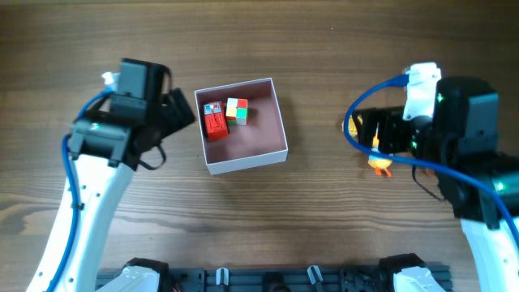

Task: Pack container
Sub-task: 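Move the right gripper to the yellow round toy and grasp it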

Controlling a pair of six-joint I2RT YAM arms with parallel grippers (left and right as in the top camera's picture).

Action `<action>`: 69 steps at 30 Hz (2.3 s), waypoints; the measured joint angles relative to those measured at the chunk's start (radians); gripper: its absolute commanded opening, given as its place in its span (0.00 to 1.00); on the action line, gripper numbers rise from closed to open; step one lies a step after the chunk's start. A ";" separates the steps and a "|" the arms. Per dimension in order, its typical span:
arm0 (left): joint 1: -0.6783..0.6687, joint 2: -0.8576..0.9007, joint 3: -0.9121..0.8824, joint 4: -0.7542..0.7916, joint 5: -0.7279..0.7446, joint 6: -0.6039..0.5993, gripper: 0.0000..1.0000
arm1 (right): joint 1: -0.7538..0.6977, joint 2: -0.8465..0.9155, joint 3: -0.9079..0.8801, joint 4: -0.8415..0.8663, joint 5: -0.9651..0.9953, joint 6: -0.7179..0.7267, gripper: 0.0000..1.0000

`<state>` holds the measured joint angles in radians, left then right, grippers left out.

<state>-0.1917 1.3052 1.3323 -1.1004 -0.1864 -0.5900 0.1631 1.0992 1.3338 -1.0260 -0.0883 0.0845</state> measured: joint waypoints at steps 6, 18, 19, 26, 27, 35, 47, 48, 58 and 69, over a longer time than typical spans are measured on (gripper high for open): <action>0.109 0.000 0.000 -0.012 0.034 -0.005 1.00 | 0.000 0.327 0.000 0.032 0.041 -0.025 1.00; 0.133 0.000 -0.001 -0.025 0.046 -0.007 1.00 | -0.122 0.687 -0.003 0.130 0.048 -0.061 1.00; 0.133 0.000 0.000 -0.026 0.046 -0.007 1.00 | -0.129 0.698 -0.003 0.140 0.048 -0.069 1.00; 0.133 0.000 -0.001 -0.026 0.047 -0.007 1.00 | -0.131 0.835 -0.003 0.153 0.048 -0.095 1.00; 0.133 0.000 0.000 -0.026 0.047 -0.007 1.00 | -0.131 0.852 -0.003 0.153 0.048 -0.095 1.00; 0.133 0.000 -0.001 -0.026 0.047 -0.007 1.00 | -0.131 0.887 -0.003 0.168 0.056 -0.102 0.99; 0.133 0.000 0.000 -0.026 0.050 -0.007 1.00 | -0.131 0.887 -0.003 0.179 0.051 -0.106 0.99; 0.133 0.000 -0.001 -0.026 0.050 -0.007 1.00 | -0.131 0.887 -0.003 0.179 0.051 -0.106 1.00; 0.133 0.000 -0.001 -0.026 0.050 -0.007 1.00 | -0.124 0.920 -0.001 0.179 0.058 -0.116 0.84; 0.133 0.000 0.000 -0.026 0.053 -0.007 1.00 | -0.091 0.920 0.004 0.188 0.060 -0.116 0.40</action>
<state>-0.0586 1.3052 1.3319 -1.1259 -0.1329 -0.5972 0.0719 2.0193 1.3376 -0.8383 -0.0280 -0.0319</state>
